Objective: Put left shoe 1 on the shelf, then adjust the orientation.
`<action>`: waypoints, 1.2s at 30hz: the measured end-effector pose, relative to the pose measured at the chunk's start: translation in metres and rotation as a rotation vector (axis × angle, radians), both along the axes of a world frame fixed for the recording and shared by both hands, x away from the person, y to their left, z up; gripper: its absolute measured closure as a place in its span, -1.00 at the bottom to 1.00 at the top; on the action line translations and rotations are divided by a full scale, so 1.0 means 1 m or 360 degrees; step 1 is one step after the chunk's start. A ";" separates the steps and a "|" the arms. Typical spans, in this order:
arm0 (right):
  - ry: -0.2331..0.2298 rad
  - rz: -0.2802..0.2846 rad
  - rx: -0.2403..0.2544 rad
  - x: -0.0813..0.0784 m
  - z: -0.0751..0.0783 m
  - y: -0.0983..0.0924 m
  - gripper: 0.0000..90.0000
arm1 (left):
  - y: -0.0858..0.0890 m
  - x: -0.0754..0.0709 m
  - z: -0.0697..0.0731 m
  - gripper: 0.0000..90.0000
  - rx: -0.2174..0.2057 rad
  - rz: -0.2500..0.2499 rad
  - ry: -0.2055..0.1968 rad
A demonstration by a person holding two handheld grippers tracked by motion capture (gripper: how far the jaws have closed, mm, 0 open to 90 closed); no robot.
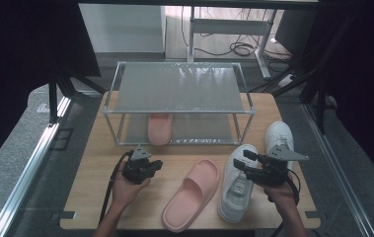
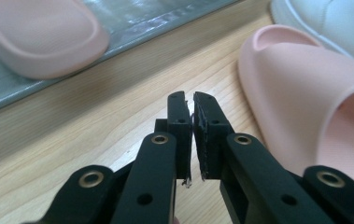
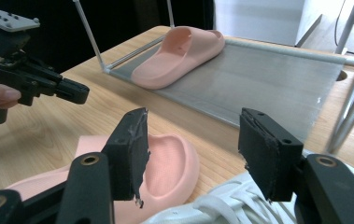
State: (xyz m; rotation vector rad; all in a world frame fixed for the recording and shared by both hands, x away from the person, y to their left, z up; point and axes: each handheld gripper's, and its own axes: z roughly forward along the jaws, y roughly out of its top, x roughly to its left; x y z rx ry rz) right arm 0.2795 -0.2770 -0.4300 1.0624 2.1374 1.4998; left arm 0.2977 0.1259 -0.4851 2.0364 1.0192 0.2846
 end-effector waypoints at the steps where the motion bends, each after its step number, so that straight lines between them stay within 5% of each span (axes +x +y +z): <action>1: 0.0000 -0.0008 0.0004 -0.001 0.000 -0.001 -0.03 | -0.002 -0.001 0.000 0.89 -0.0001 -0.0014 0.0002; 23: -0.0023 -0.0014 -0.0023 -0.003 0.002 0.003 -0.03 | -0.033 -0.019 0.002 1.00 -0.0005 -0.0256 0.0052; 28: -0.0015 -0.0004 -0.0021 0.001 0.001 0.005 -0.03 | -0.040 -0.024 0.000 1.00 -0.0047 -0.0319 0.0091; 30: -0.0005 0.0001 -0.0026 0.002 -0.001 0.006 -0.03 | -0.043 -0.026 0.001 1.00 -0.0140 -0.0376 0.0147; 36: -0.0003 0.0012 -0.0028 0.001 -0.002 0.008 -0.03 | -0.065 -0.037 0.001 1.00 -0.0036 -0.0466 0.0108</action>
